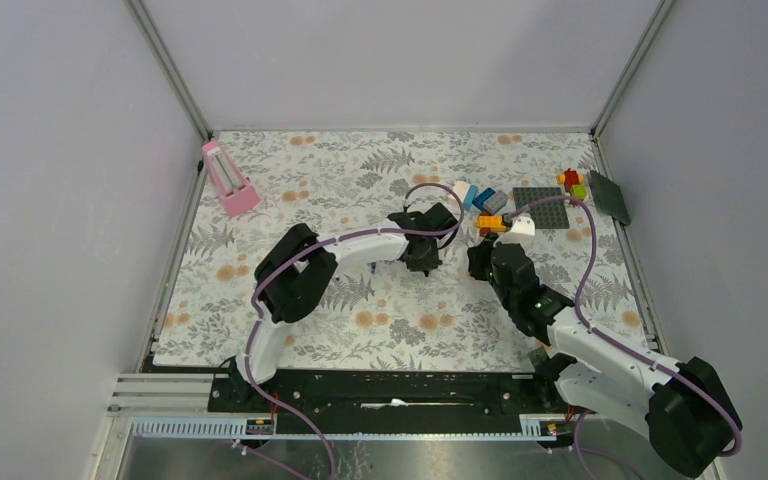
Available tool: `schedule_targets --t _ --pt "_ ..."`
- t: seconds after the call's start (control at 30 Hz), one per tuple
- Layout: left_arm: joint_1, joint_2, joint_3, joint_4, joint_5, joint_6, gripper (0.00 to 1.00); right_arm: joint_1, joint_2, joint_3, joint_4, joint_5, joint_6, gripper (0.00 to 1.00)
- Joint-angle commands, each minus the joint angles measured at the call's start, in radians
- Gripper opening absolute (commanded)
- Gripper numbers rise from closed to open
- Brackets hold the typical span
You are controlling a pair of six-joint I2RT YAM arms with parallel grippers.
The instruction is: Insert the pens into the pen caps
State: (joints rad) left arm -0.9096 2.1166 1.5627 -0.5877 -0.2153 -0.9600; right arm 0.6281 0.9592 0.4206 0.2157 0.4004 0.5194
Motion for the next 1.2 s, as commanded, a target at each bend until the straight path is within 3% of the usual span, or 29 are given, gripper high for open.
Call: schedule_targets --t 0.0,0.5,0.63,0.8,1.0,1.17 --pt "-0.004 0.006 0.017 -0.015 -0.019 0.029 0.00 -0.018 0.006 -0.003 0.037 -0.028 0.013 0.00" --pt "-0.006 -0.289 -0.354 -0.023 0.021 0.144 0.04 -0.050 0.027 0.004 0.042 -0.078 0.016 0.00" --pt "-0.005 -0.300 -0.374 -0.023 0.025 0.158 0.13 -0.054 0.026 0.002 0.042 -0.085 0.017 0.00" --pt "-0.010 -0.304 -0.367 -0.023 0.013 0.168 0.42 -0.060 0.026 0.003 0.042 -0.090 0.017 0.00" --pt "-0.013 -0.288 -0.340 -0.025 0.020 0.190 0.44 -0.063 0.028 0.002 0.043 -0.096 0.019 0.00" --pt "-0.016 -0.269 -0.322 -0.043 0.010 0.182 0.40 -0.067 0.029 0.001 0.044 -0.102 0.021 0.00"
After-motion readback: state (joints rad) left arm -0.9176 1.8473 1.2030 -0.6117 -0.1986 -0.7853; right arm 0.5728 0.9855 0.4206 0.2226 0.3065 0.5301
